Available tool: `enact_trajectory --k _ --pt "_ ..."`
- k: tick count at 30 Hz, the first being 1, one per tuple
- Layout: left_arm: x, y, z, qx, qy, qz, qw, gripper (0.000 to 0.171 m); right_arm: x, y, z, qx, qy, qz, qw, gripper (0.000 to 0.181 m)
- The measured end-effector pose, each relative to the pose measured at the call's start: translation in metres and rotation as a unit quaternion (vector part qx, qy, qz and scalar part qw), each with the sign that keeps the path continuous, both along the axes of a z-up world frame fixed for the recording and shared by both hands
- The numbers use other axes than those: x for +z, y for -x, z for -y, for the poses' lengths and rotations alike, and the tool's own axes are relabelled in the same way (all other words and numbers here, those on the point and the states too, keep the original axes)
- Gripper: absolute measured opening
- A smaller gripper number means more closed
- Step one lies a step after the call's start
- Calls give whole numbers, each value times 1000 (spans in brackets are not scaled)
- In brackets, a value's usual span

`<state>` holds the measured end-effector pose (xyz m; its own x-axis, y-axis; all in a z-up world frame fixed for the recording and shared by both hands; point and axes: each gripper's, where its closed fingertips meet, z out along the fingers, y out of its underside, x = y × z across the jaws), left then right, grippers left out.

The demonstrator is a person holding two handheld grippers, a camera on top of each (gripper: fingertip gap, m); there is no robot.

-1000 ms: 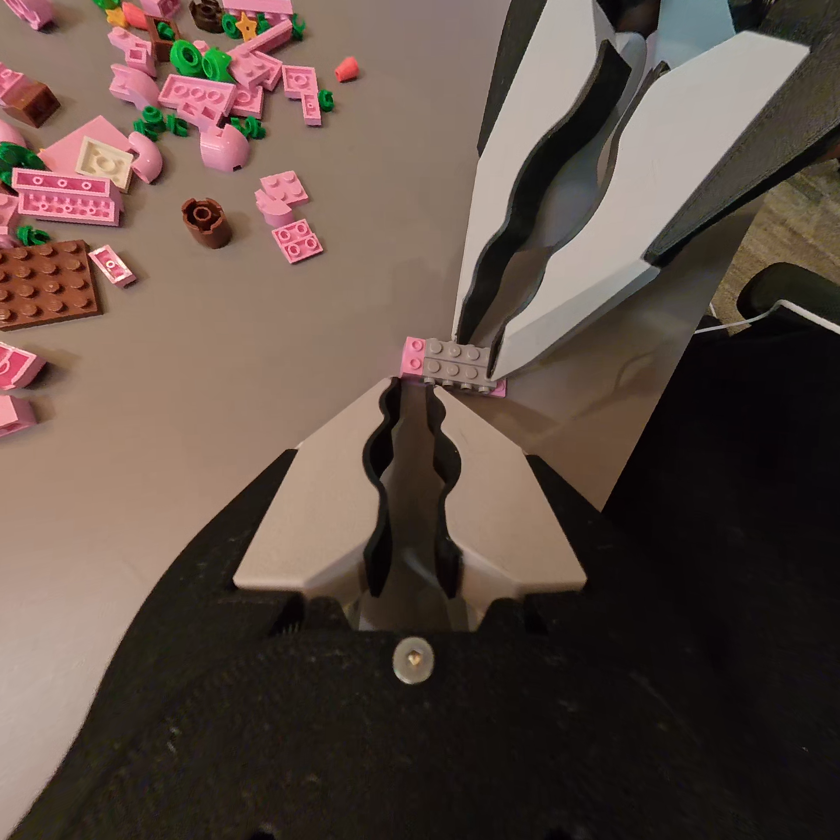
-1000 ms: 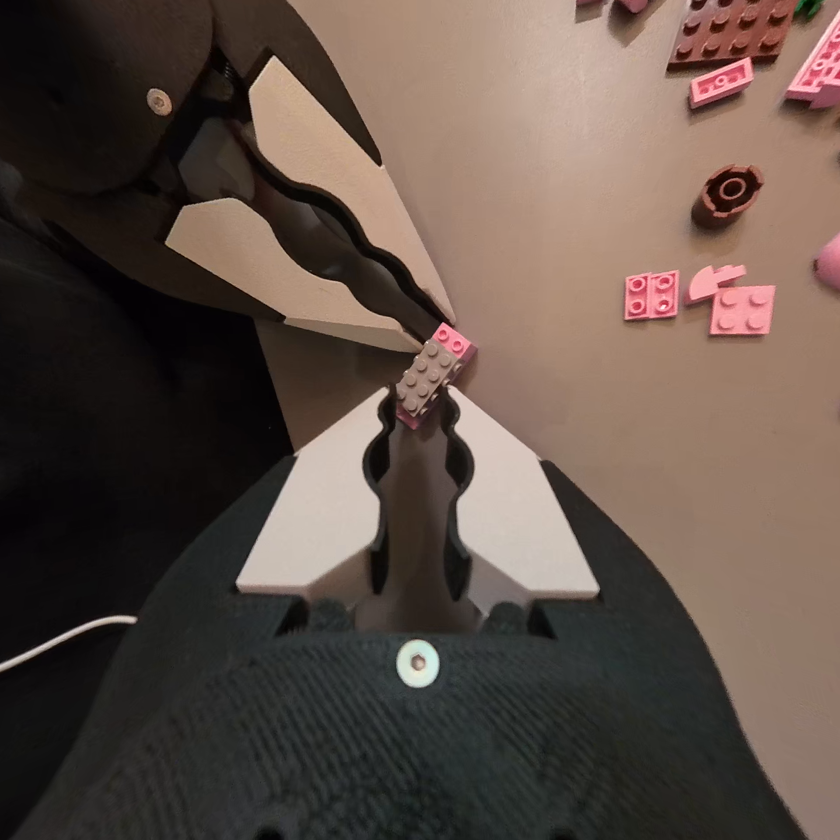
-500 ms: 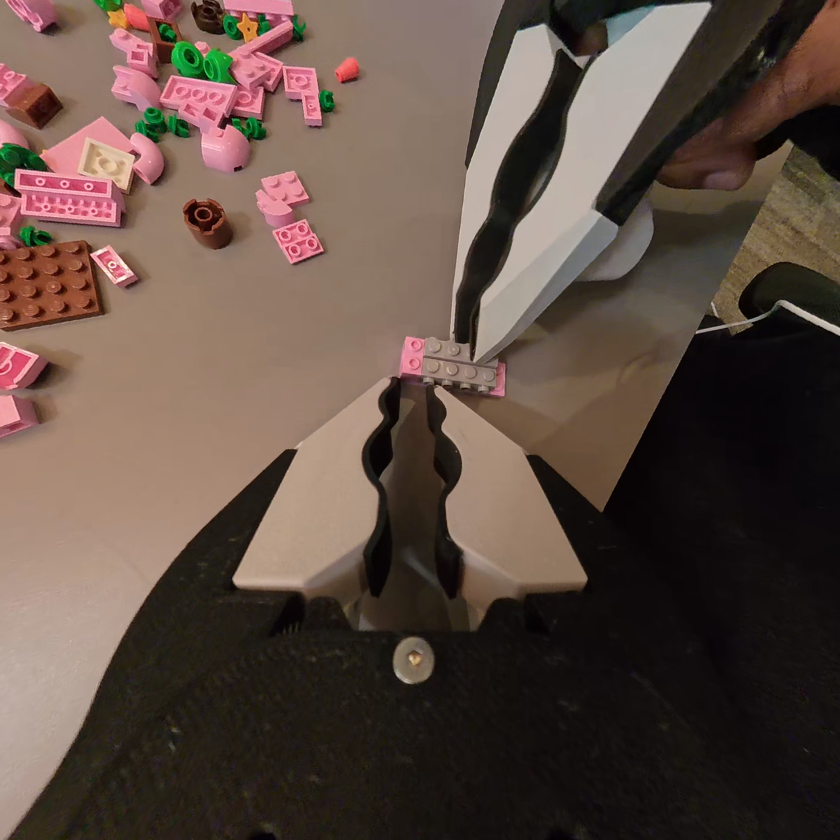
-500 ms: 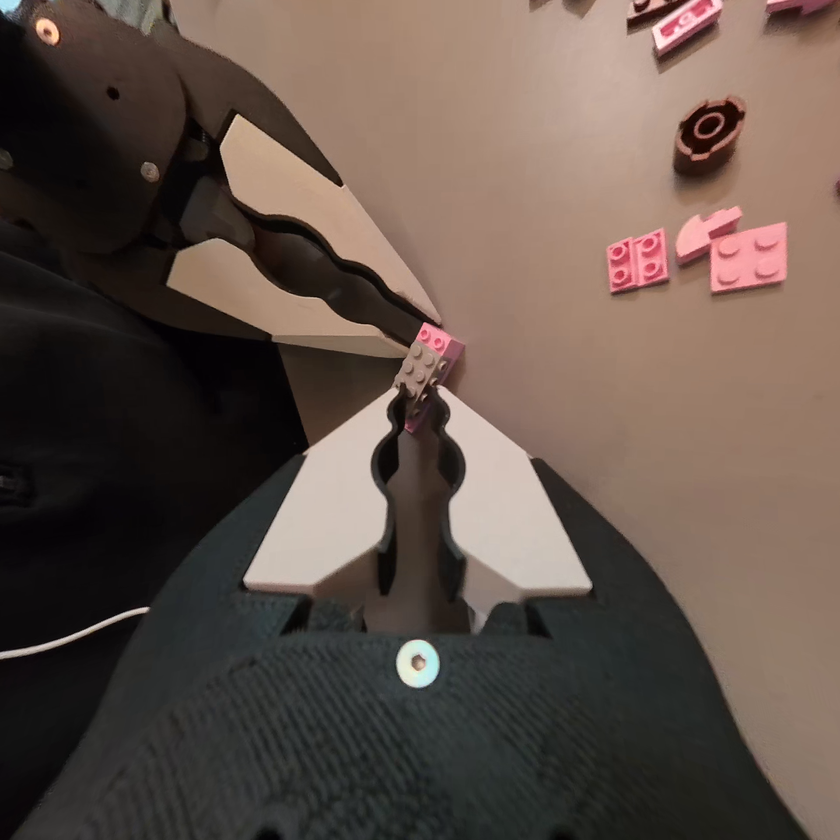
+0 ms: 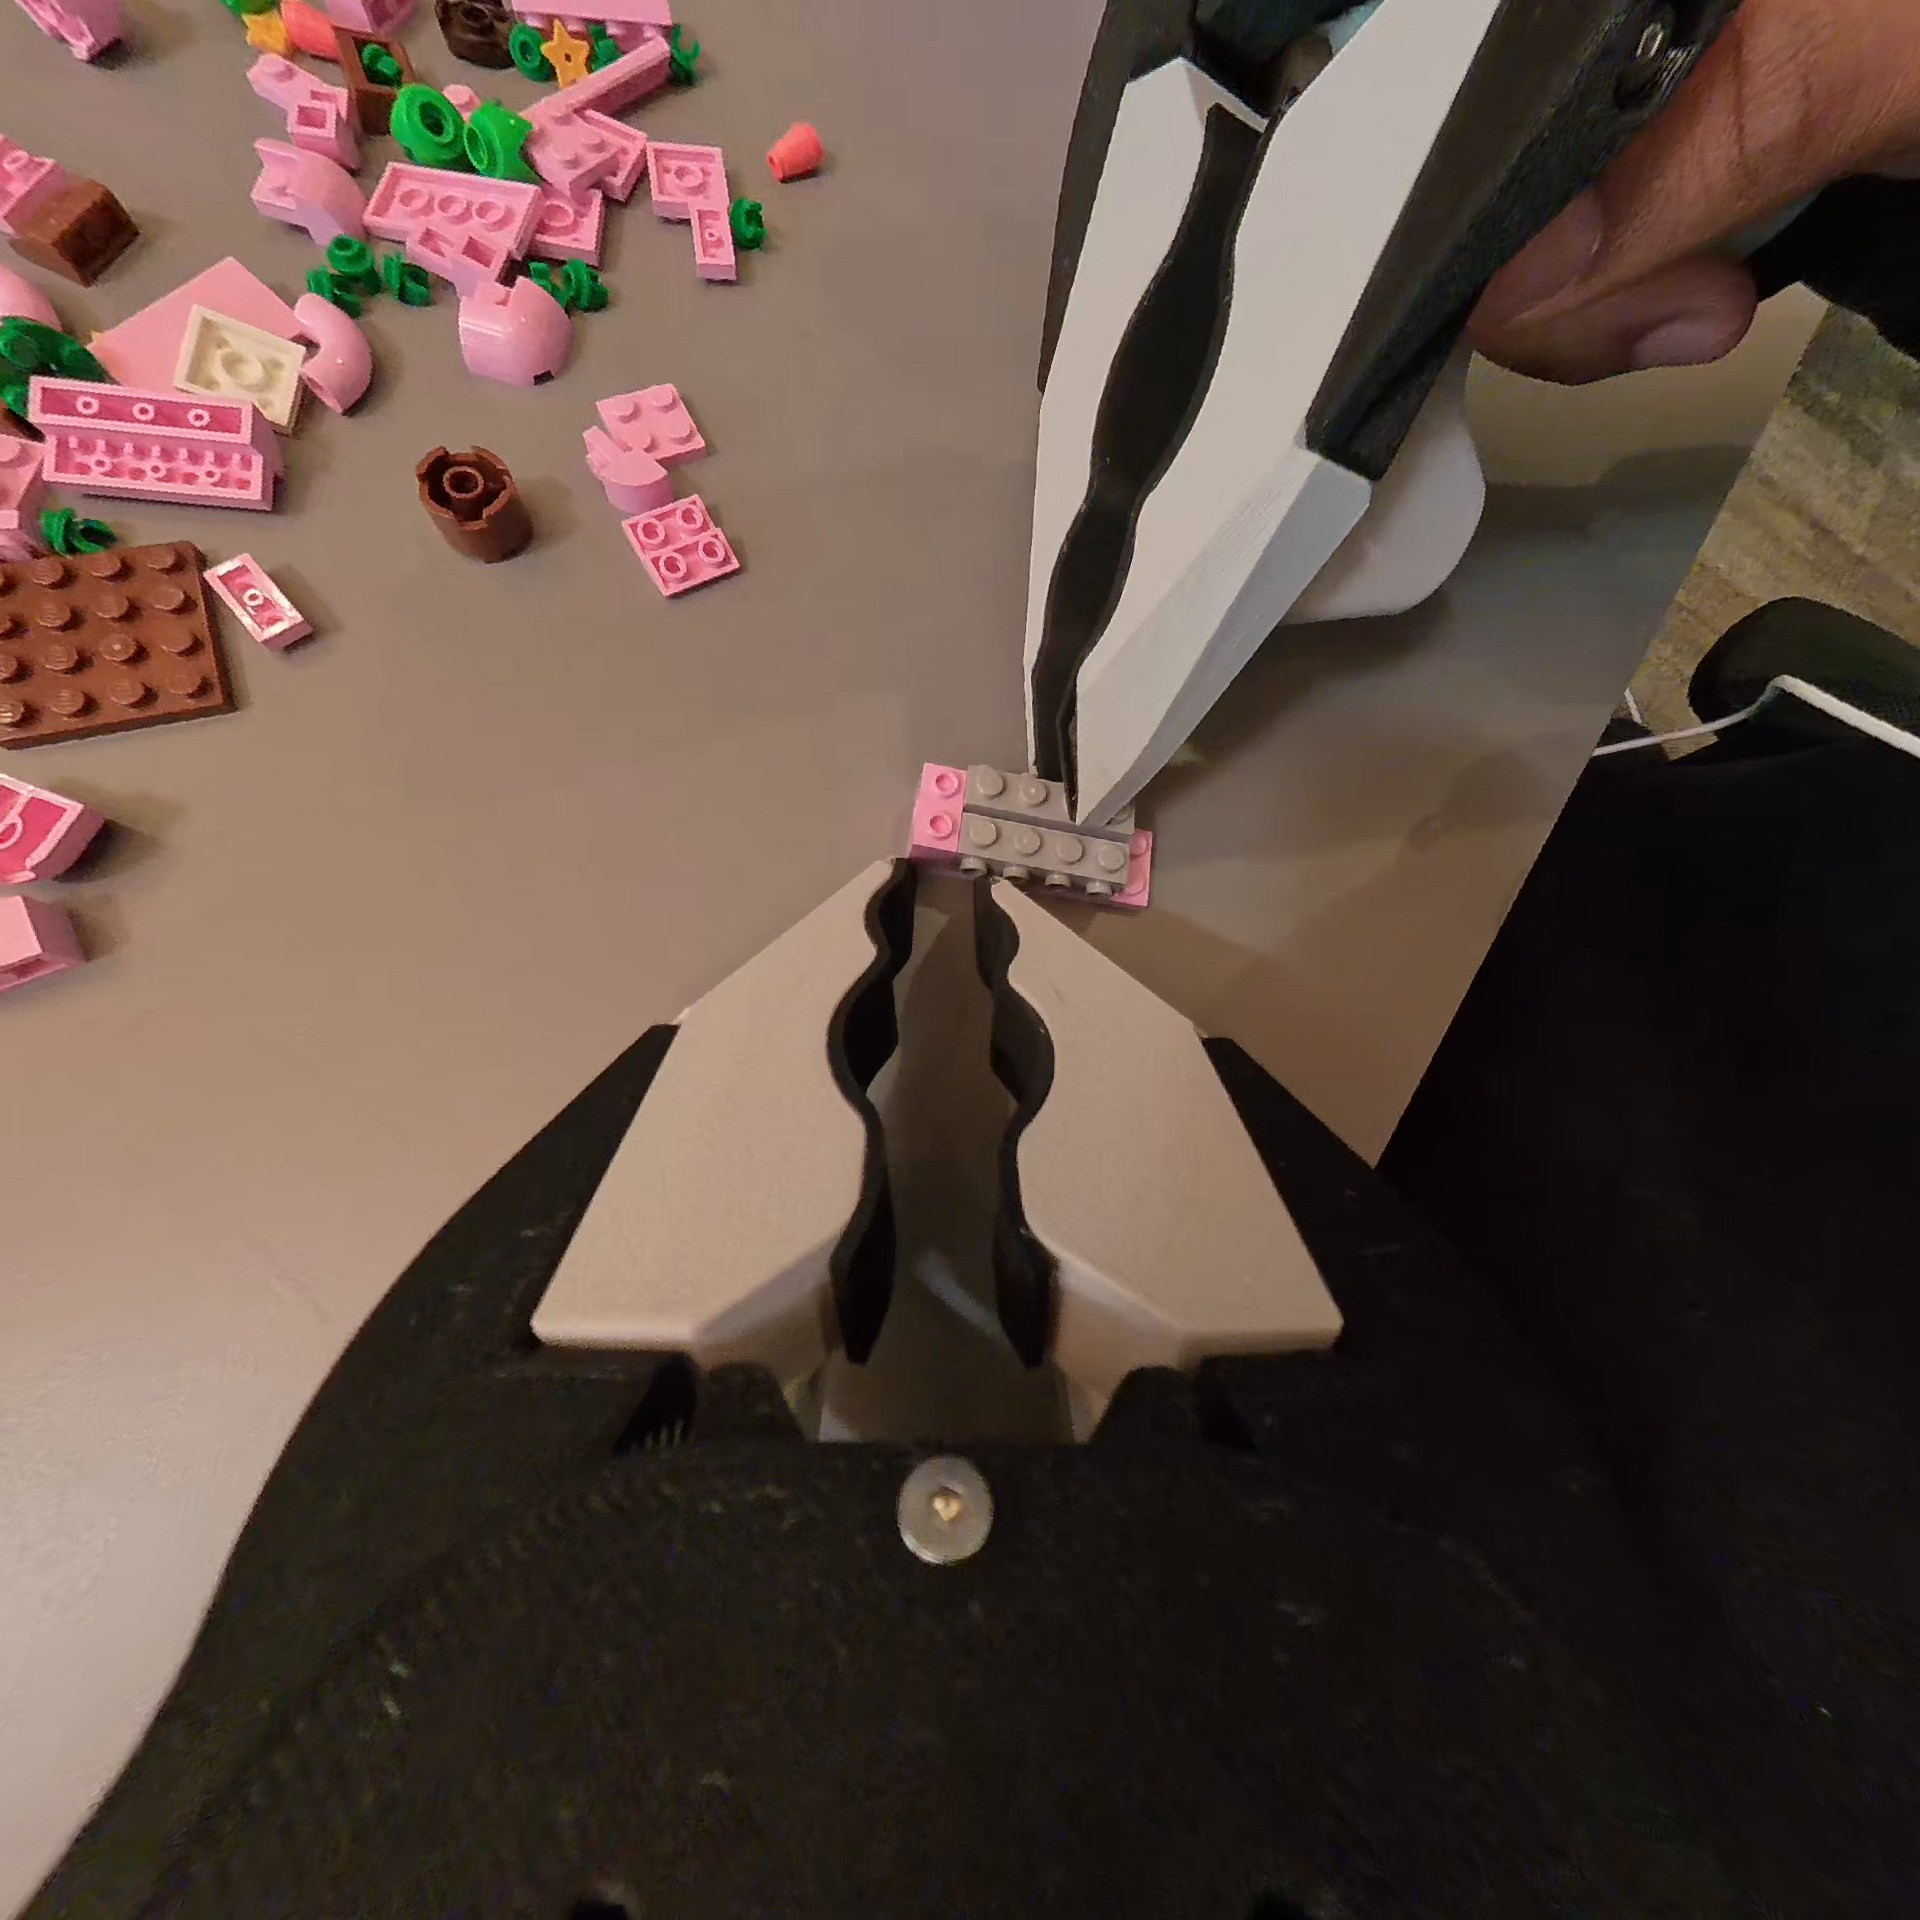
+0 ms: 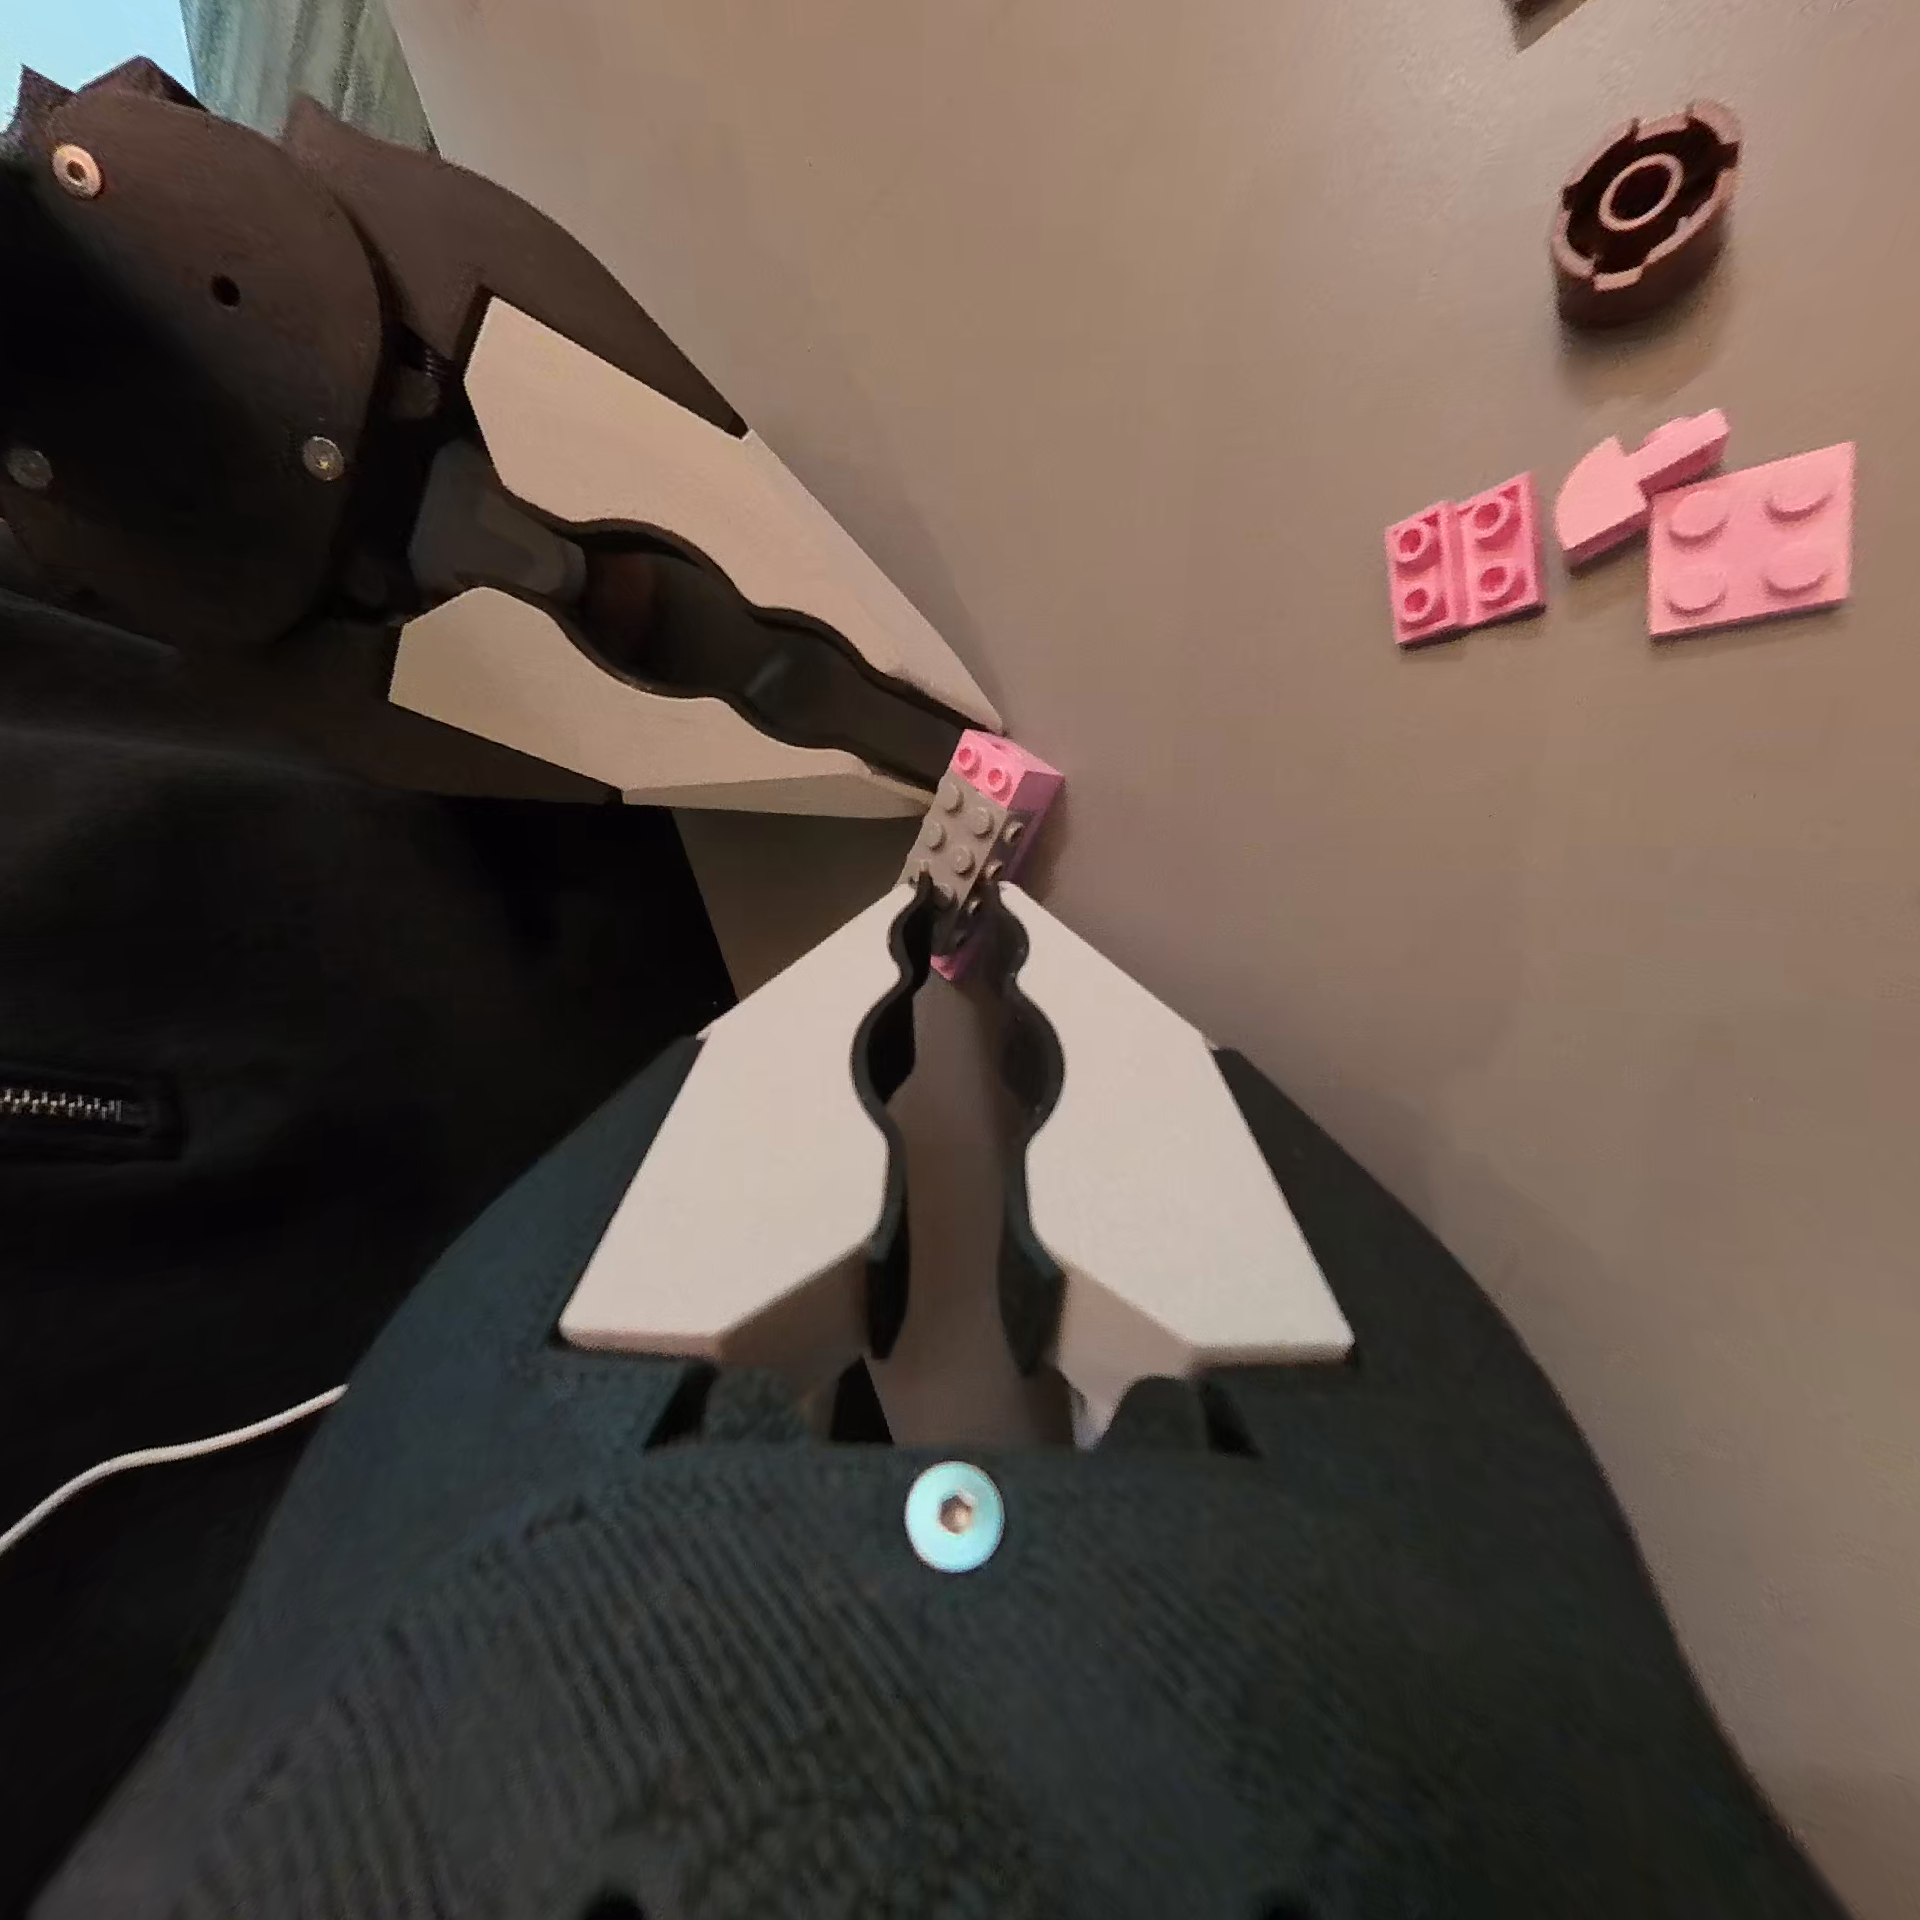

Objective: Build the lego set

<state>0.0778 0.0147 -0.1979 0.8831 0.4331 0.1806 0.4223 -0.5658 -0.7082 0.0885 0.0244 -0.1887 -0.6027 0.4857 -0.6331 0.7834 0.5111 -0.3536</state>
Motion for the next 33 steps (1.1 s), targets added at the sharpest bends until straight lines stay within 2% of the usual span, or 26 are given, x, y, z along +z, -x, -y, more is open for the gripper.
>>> enact_trajectory --k 7,12,21,22,23,27,29,33 --pt "0 0 0 0 -1 0 1000 9 0 0 0 10 48 35 998 8" --pt "0 0 0 0 1 -5 1000 9 0 -1 0 19 10 -4 1000 8" --pt "0 1 3 3 -16 29 999 10 -1 0 3 27 -11 -15 999 8" --pt "1 -2 5 -16 -20 32 999 16 -1 1 4 28 -6 -13 999 8" --pt "4 -4 7 -31 -34 40 998 31 0 1 6 28 1 -10 1000 8" --pt "25 -6 6 -44 -129 89 987 45 0 3 8 35 -3 -25 999 8" --pt "22 -7 4 -44 -118 87 988 50 0 3 10 42 -12 -37 998 8" --pt "8 -10 1 -50 -52 55 996 46 0 3 12 58 -19 -50 997 8"
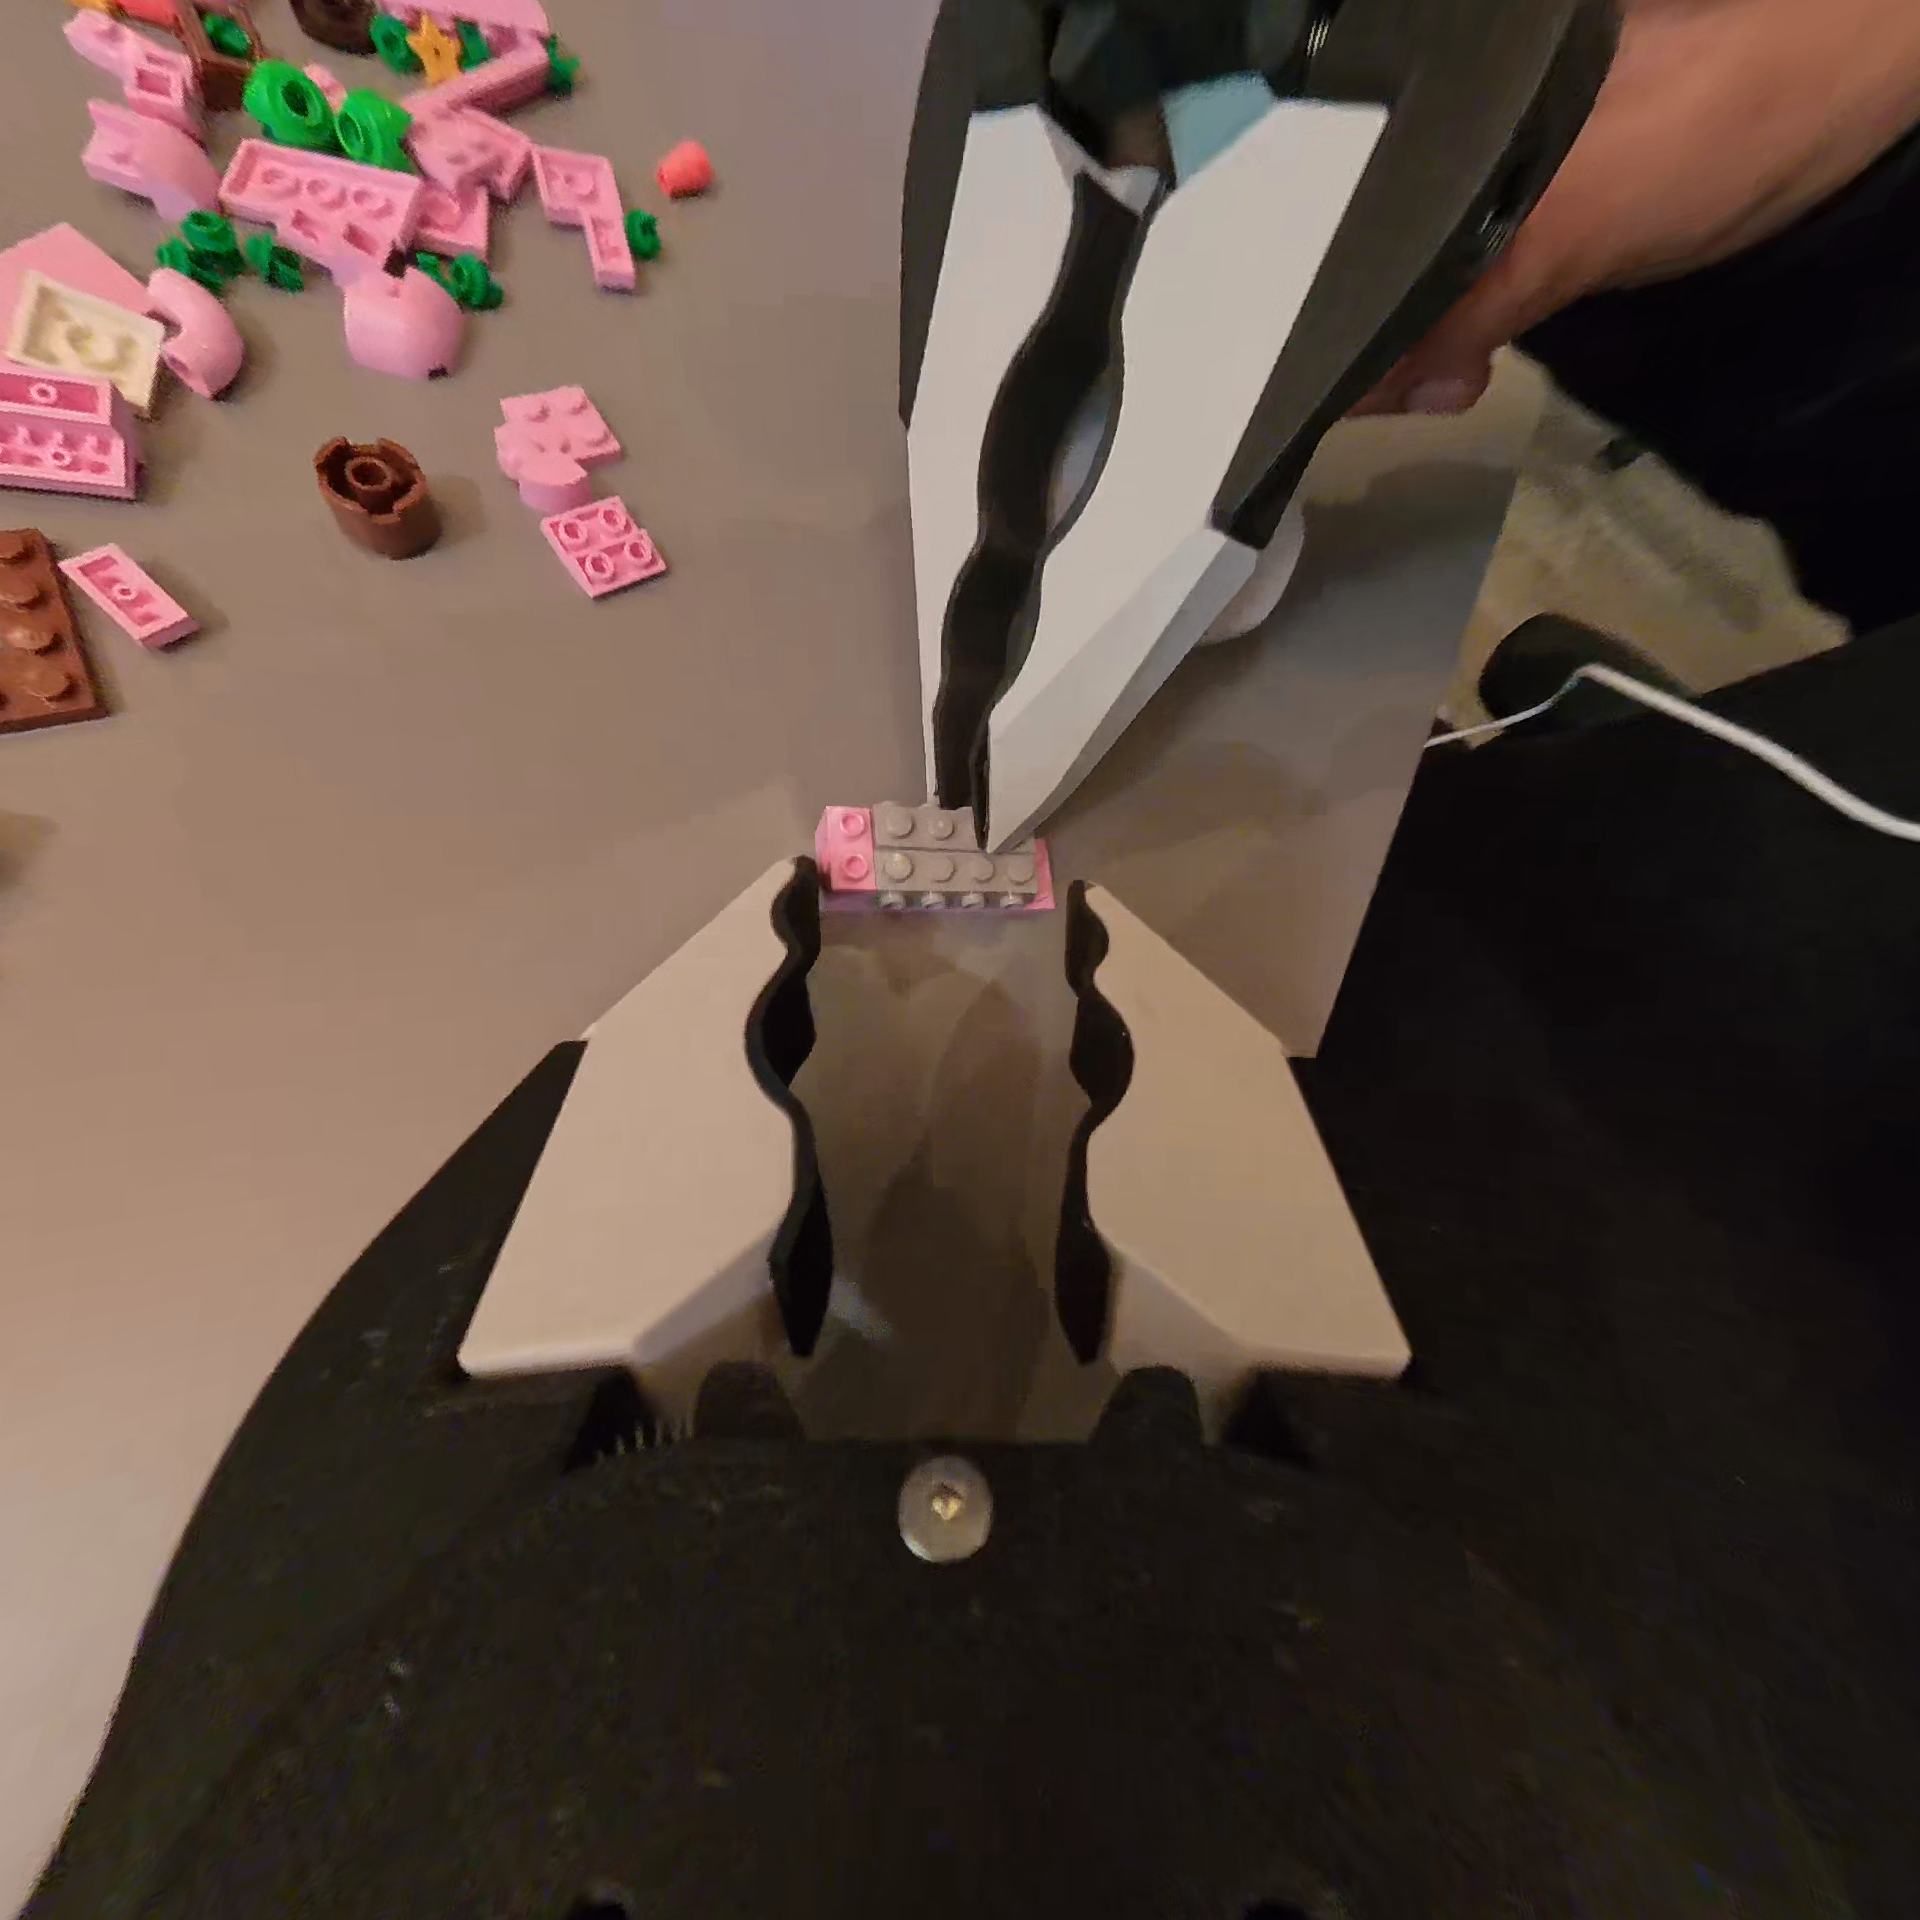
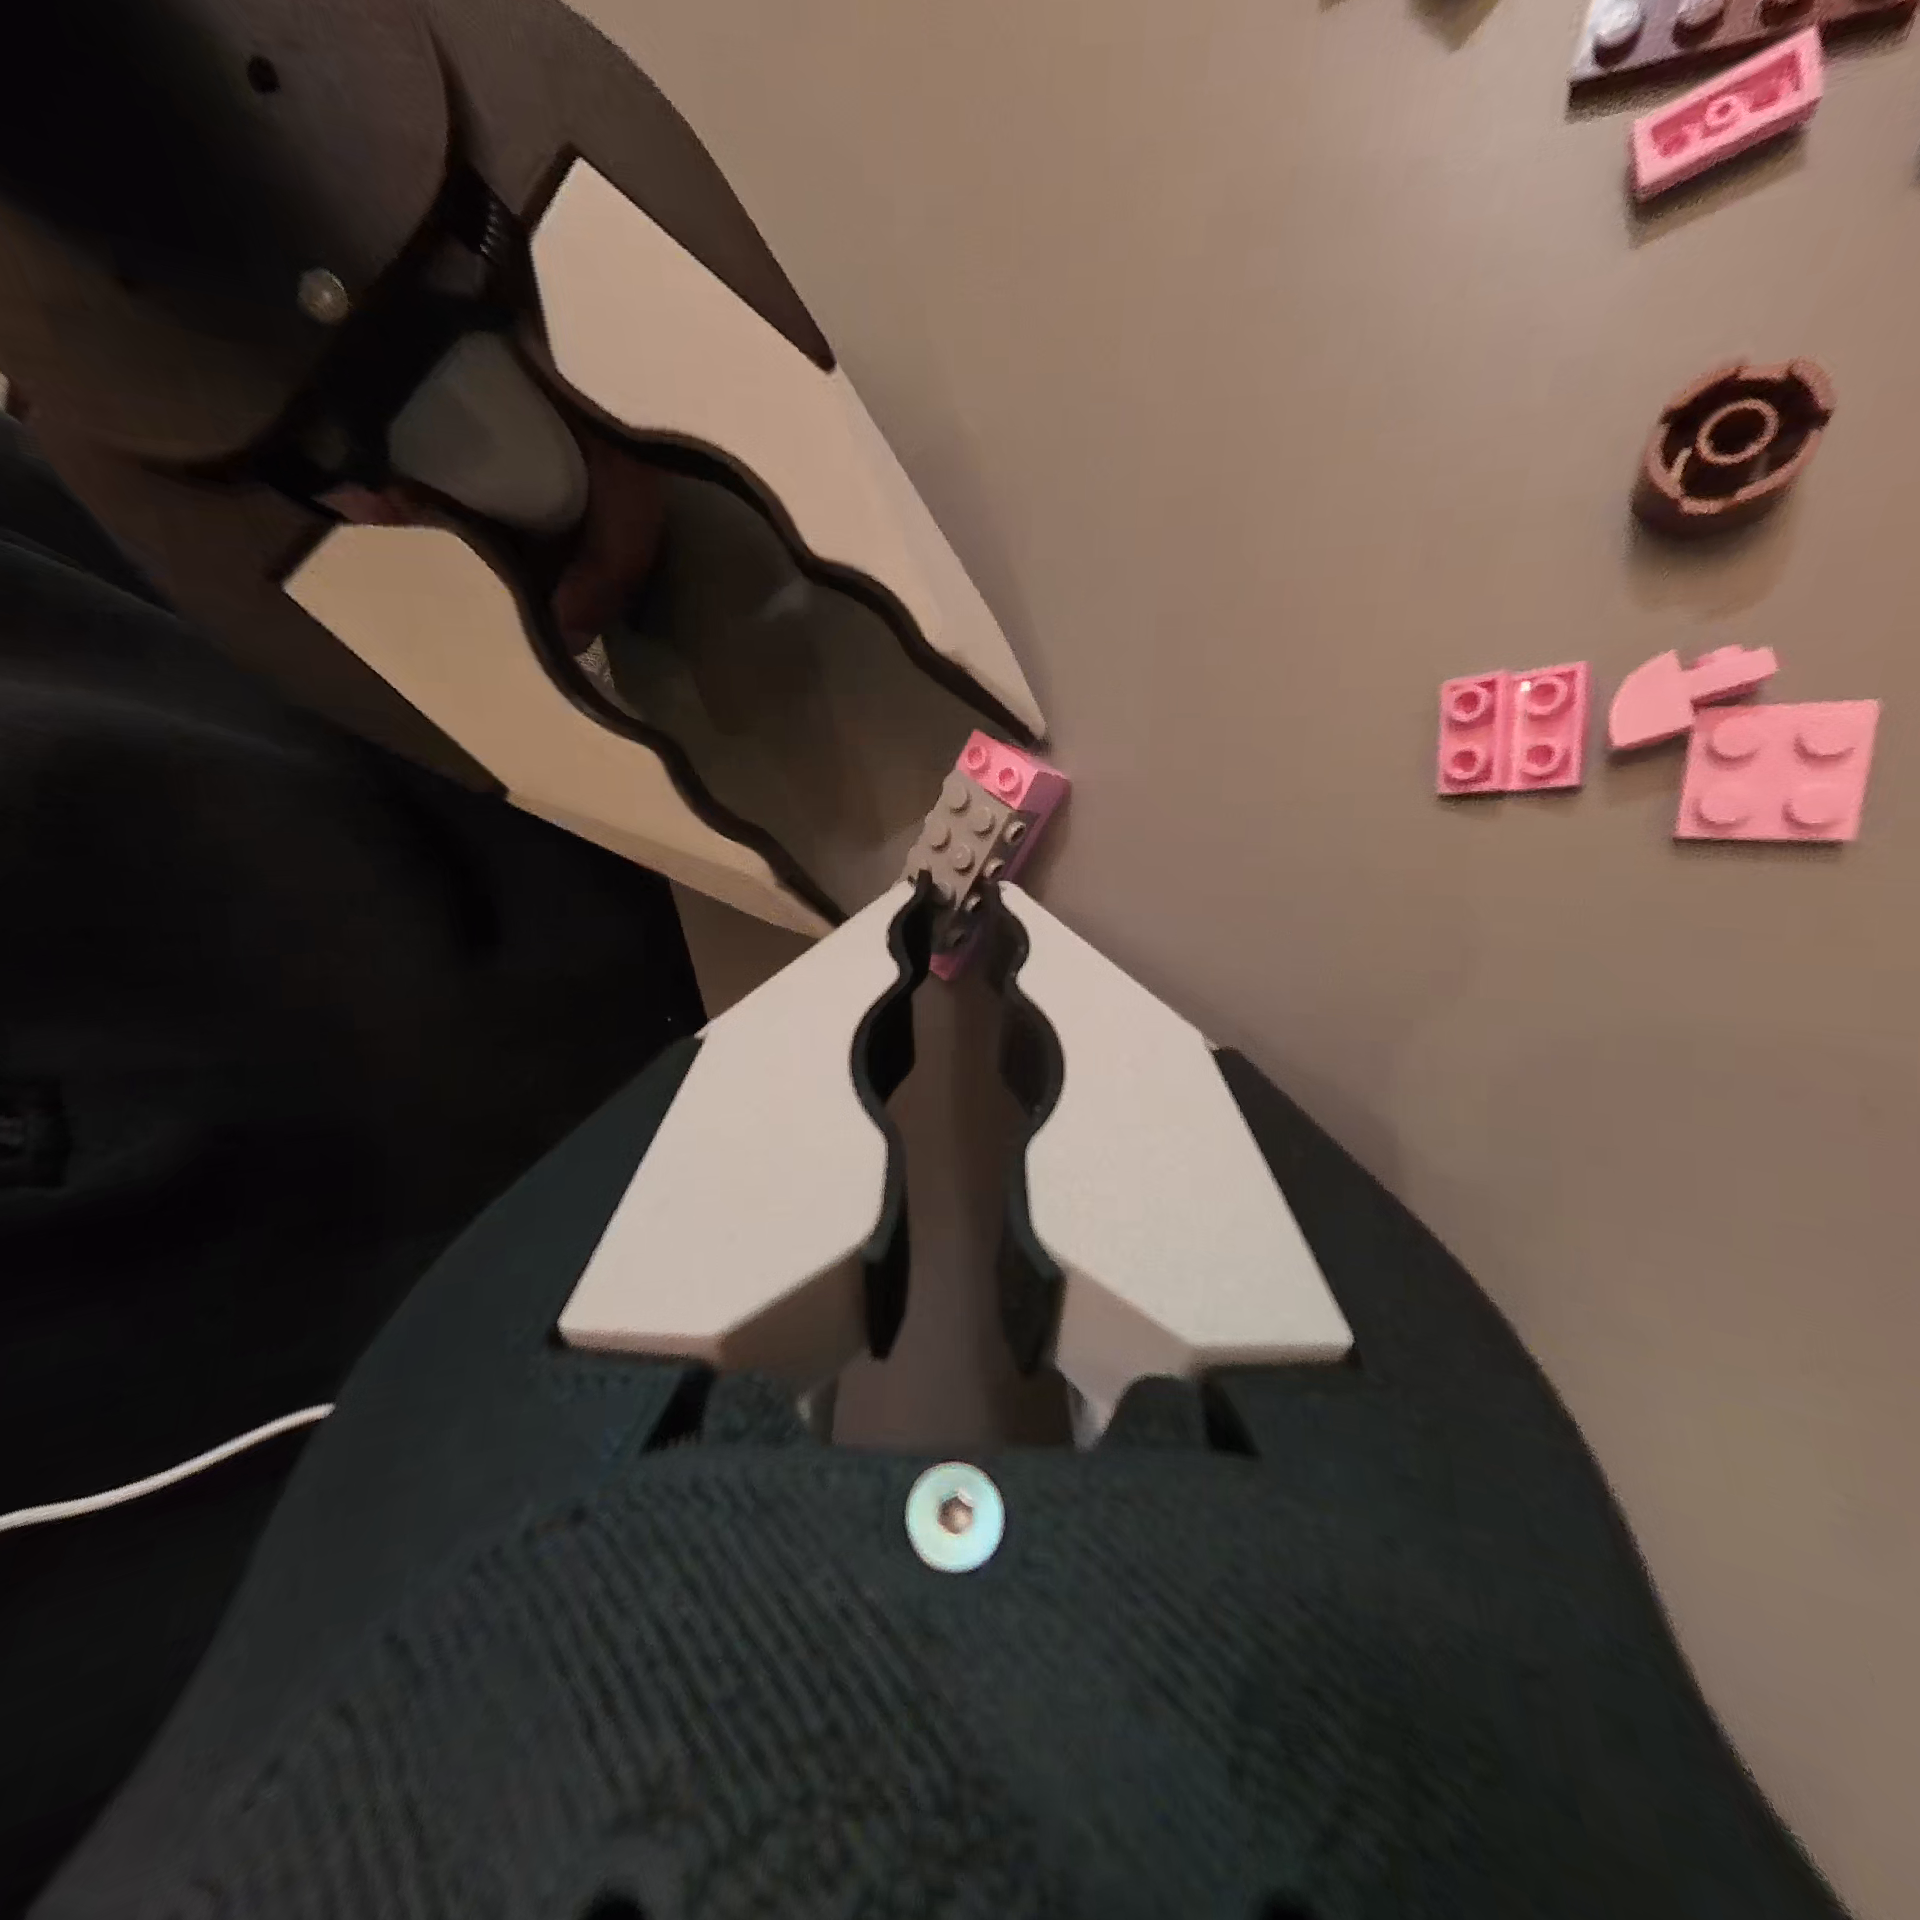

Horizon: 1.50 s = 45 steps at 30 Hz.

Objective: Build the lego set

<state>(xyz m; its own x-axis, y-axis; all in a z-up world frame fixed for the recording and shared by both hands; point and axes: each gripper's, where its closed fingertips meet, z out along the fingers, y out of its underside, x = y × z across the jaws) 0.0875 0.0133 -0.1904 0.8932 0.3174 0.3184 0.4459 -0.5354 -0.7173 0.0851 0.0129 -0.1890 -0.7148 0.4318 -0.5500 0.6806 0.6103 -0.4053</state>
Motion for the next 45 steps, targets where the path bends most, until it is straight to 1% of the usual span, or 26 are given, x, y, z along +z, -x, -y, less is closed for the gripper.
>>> enact_trajectory --k 3,9,19,25,28,34,39,45 --pt "-2 2 1 7 11 -10 1000 42 0 -1 4 16 11 -11 1000 8" --pt "-2 2 1 7 8 -3 1000 41 1 -1 6 15 23 -18 999 9" --pt "-1 2 1 7 2 6 1000 41 2 -1 5 -4 50 17 999 10" --pt "-1 2 1 8 0 10 1000 41 5 3 4 -13 55 20 998 8" --pt "-1 2 1 8 2 7 1000 41 2 5 4 -18 50 16 998 9" --pt "-2 2 1 8 7 1 1000 41 3 5 6 -26 41 29 998 3" --pt "-2 2 1 8 7 0 1000 41 2 5 6 -16 0 24 1000 3" --pt "-2 2 1 8 8 -2 1000 41 1 4 6 -17 -3 74 997 4"
